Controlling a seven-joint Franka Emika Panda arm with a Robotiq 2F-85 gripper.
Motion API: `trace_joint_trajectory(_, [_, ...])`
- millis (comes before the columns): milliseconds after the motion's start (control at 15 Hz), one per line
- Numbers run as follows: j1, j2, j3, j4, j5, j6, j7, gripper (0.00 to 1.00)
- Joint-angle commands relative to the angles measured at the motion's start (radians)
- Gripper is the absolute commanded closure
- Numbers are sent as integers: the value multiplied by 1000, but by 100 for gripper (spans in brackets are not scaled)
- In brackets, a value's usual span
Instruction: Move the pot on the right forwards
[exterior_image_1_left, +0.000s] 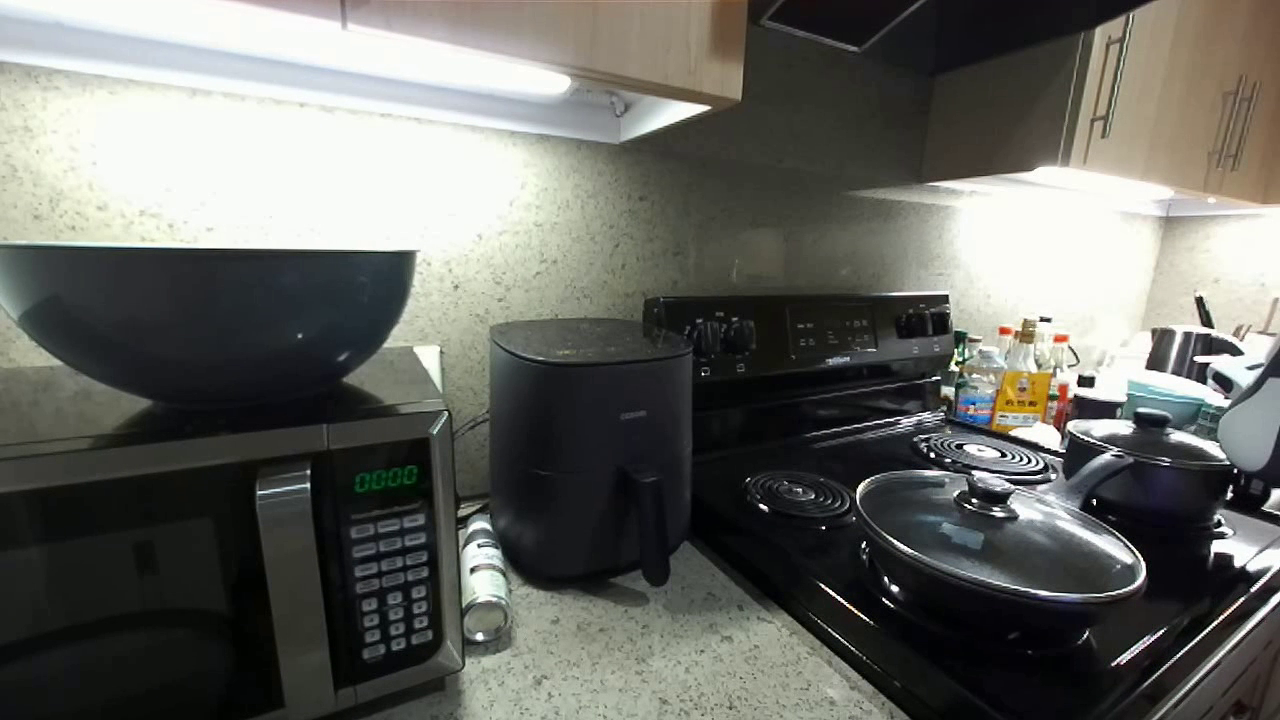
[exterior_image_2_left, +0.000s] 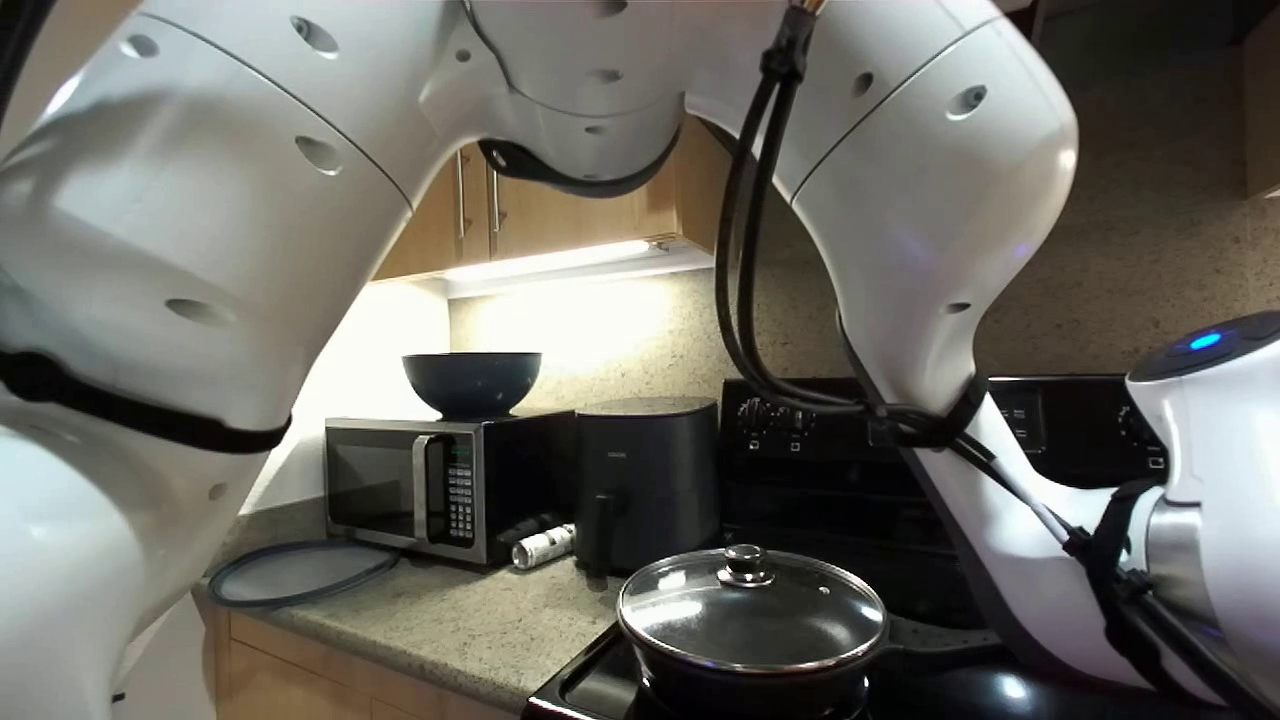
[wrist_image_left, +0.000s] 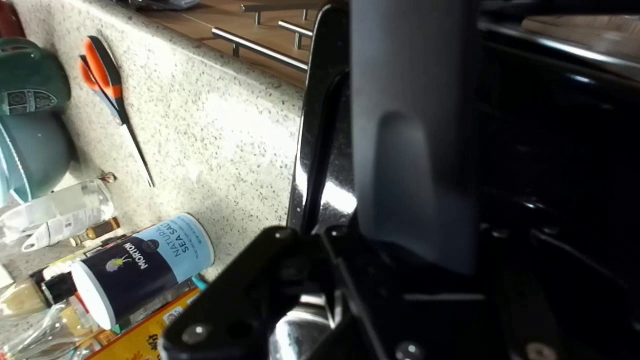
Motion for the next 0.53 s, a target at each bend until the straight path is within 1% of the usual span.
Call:
trace_joint_trajectory(0, [20,-13,-30,3,-40,9,40,51])
trace_joint_trajectory(467, [65,-39,-100,-20,-42,37,56,6])
